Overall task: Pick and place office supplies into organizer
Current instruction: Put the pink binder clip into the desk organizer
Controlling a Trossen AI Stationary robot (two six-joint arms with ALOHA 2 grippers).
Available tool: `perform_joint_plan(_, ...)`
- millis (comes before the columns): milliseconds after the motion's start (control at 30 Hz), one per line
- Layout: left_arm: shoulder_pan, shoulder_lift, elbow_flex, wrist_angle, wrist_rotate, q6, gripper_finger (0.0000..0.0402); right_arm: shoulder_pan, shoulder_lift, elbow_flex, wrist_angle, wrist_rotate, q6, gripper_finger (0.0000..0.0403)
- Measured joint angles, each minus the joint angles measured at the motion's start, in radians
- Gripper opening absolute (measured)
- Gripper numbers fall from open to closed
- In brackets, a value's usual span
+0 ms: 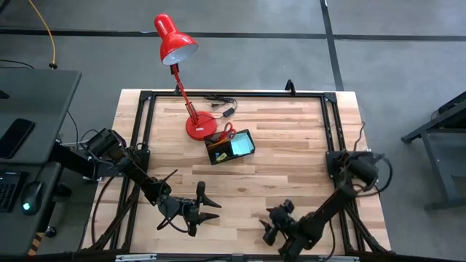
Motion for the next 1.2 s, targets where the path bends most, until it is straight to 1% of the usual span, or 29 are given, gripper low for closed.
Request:
perform_joint_plan(67, 0.0, 0.0, 0.0, 0.02, -0.011, 0.0, 0.0152, 0.015, 0.043, 0.0, 0.034, 0.023, 0.014, 0.0243)
perform_joint_plan(233, 0.0, 0.0, 0.0, 0.077, -0.025, 0.022, 0.0152, 0.054, 0.108, 0.0, 0.067, 0.148, 0.057, 0.0243)
perform_joint_plan(400, 0.0, 0.0, 0.0, 0.079, -0.026, 0.03, 0.0152, 0.065, 0.131, 0.002, 0.066, 0.185, 0.117, 0.0242)
perform_joint_plan(500, 0.0, 0.0, 0.0, 0.08, -0.026, 0.03, 0.0152, 0.051, 0.152, 0.004, 0.072, 0.19, 0.15, 0.0242)
perform_joint_plan(567, 0.0, 0.0, 0.0, 0.083, -0.038, 0.04, 0.0152, 0.035, 0.164, 0.005, 0.09, 0.18, 0.135, 0.0242)
perform_joint_plan(700, 0.0, 0.0, 0.0, 0.094, -0.041, 0.039, 0.0152, 0.008, 0.187, 0.006, 0.116, 0.212, 0.115, 0.0242)
perform_joint_plan(833, -0.001, 0.0, 0.0, 0.092, -0.04, 0.025, 0.0152, 0.002, 0.191, 0.006, 0.123, 0.209, 0.018, 0.0242)
perform_joint_plan(933, 0.0, 0.0, 0.0, 0.075, -0.033, 0.022, 0.0152, 0.002, 0.199, 0.006, 0.112, 0.214, -0.004, 0.0242)
perform_joint_plan(1000, 0.0, 0.0, 0.0, 0.068, -0.032, 0.022, 0.0152, 0.0, 0.215, 0.006, 0.118, 0.234, -0.011, 0.0242)
perform_joint_plan(1133, 0.0, 0.0, 0.0, 0.08, -0.029, 0.022, 0.0152, 0.0, 0.261, 0.009, 0.131, 0.312, -0.027, 0.0242)
perform_joint_plan(1200, 0.0, 0.0, 0.0, 0.089, -0.029, 0.018, 0.0152, 0.001, 0.267, 0.01, 0.126, 0.321, -0.033, 0.024)
